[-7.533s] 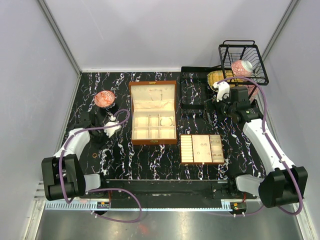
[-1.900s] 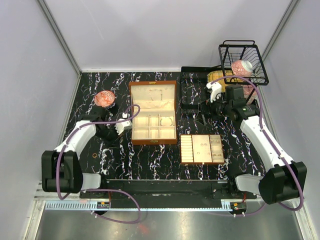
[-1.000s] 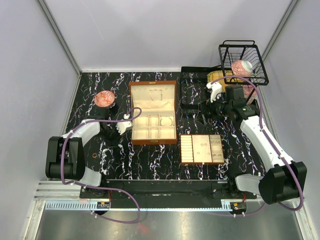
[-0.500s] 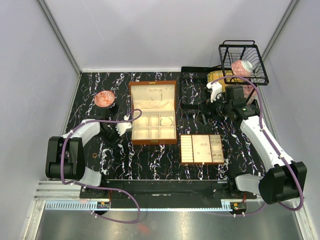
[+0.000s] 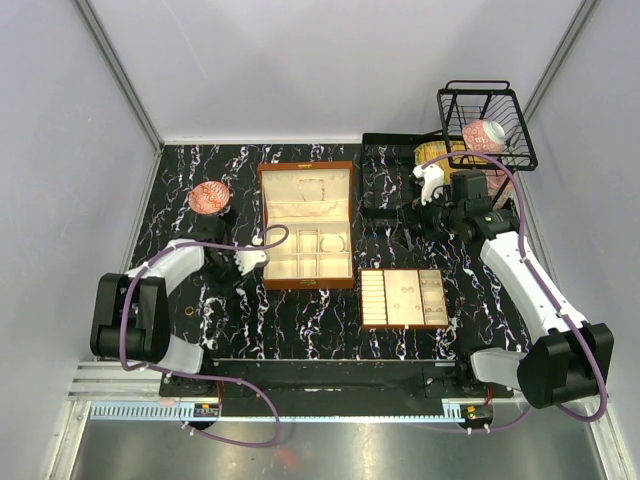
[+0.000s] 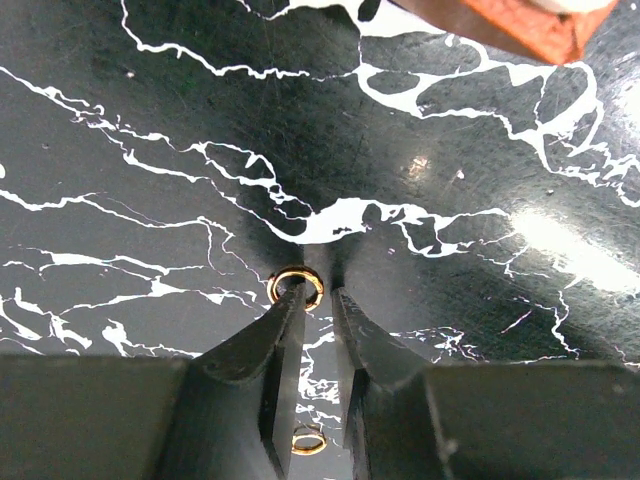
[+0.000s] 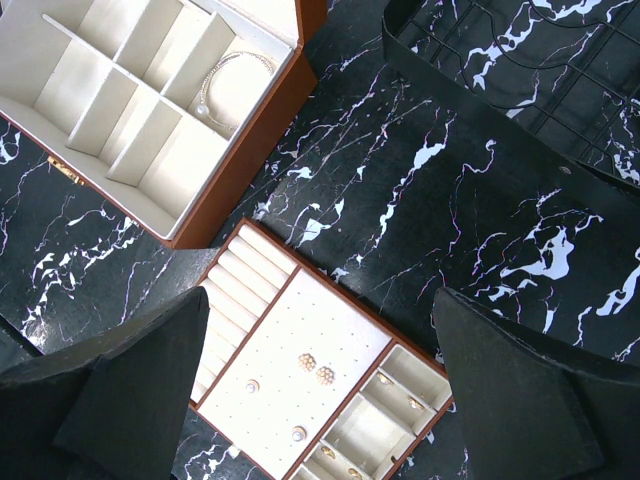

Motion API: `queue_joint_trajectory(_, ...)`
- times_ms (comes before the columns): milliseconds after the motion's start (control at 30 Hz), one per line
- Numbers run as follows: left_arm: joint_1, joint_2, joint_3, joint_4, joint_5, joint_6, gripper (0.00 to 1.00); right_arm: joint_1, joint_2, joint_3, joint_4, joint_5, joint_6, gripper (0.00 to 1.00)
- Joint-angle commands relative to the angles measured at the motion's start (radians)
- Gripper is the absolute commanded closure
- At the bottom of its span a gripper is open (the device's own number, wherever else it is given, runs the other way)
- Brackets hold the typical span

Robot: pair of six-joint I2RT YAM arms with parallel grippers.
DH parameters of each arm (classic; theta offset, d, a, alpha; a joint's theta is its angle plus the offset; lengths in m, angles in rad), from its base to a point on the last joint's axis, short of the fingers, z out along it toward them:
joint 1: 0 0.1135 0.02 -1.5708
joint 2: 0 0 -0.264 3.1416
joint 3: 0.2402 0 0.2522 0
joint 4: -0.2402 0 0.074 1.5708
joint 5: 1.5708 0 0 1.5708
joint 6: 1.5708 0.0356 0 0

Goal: Organize the mixed jewelry

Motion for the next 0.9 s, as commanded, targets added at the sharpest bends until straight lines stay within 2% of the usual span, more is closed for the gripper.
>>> queue_joint_trajectory(0, -0.017, -0.020, -0.039, 0.063, -0.049, -0.003, 0.76, 0.006, -0.007, 0.000, 0.014, 0.021, -0.013, 0.00)
queue_joint_trajectory(400, -0.037, -0.037, -0.132, 0.160, -0.102, -0.020, 0.79, 0.006, -0.004, 0.000, 0.014, 0.027, -0.011, 0.00)
queue_joint_trajectory(867, -0.043, 0.015, -0.126, 0.158, -0.093, -0.011, 1.00, 0.006, -0.004, -0.002, 0.015, 0.034, -0.011, 0.00)
